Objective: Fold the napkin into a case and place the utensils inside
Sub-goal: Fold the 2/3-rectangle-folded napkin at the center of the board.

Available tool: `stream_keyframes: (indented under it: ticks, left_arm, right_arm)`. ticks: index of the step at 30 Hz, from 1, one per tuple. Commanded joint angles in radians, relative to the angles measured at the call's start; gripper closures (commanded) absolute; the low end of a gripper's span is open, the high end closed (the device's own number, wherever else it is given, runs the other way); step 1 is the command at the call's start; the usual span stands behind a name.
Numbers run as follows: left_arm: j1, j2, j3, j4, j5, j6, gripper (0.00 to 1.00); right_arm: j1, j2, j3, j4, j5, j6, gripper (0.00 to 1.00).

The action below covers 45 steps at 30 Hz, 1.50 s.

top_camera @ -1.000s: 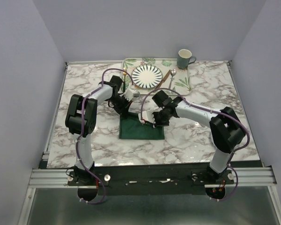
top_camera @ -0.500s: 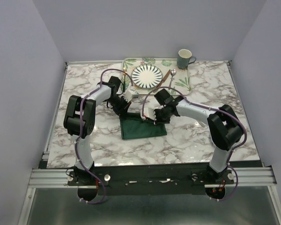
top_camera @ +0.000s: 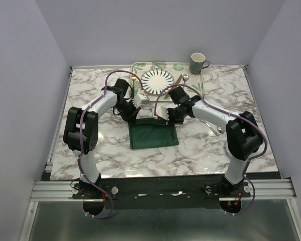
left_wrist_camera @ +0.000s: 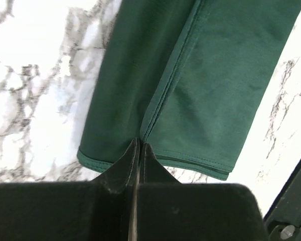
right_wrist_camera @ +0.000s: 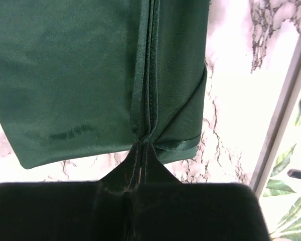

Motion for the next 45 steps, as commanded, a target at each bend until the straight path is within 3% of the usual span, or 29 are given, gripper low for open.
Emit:
stream_keyframes:
  ticks: [1,14,28,35,38,42,45]
  left_arm:
    - [-0.023,-0.011,-0.060,0.007,-0.009,-0.022,1.00]
    - [-0.025,0.087,-0.104,0.064,-0.083,-0.056,1.00]
    - [-0.026,0.023,-0.074,0.001,-0.072,-0.040,1.00]
    - [-0.026,0.070,-0.097,0.014,-0.086,-0.043,1.00]
    - [-0.022,0.064,-0.116,0.011,-0.088,-0.031,0.95]
    - [-0.009,0.046,-0.122,-0.011,-0.060,-0.003,0.78]
    - [0.003,0.011,-0.117,-0.025,-0.006,0.009,0.70]
  right_arm:
    - [-0.019,0.049,0.015,-0.029,0.041,-0.041,0.99]
    - [-0.026,0.135,-0.030,0.012,0.073,-0.026,0.99]
    - [-0.031,0.068,-0.028,-0.060,0.030,-0.030,0.99]
    - [-0.031,0.120,-0.014,-0.075,0.038,-0.026,0.99]
    - [-0.029,0.132,-0.007,-0.109,0.024,-0.023,0.99]
    - [-0.029,0.121,-0.019,-0.143,-0.009,-0.001,0.99]
    - [-0.029,0.101,-0.034,-0.146,-0.032,0.010,0.99]
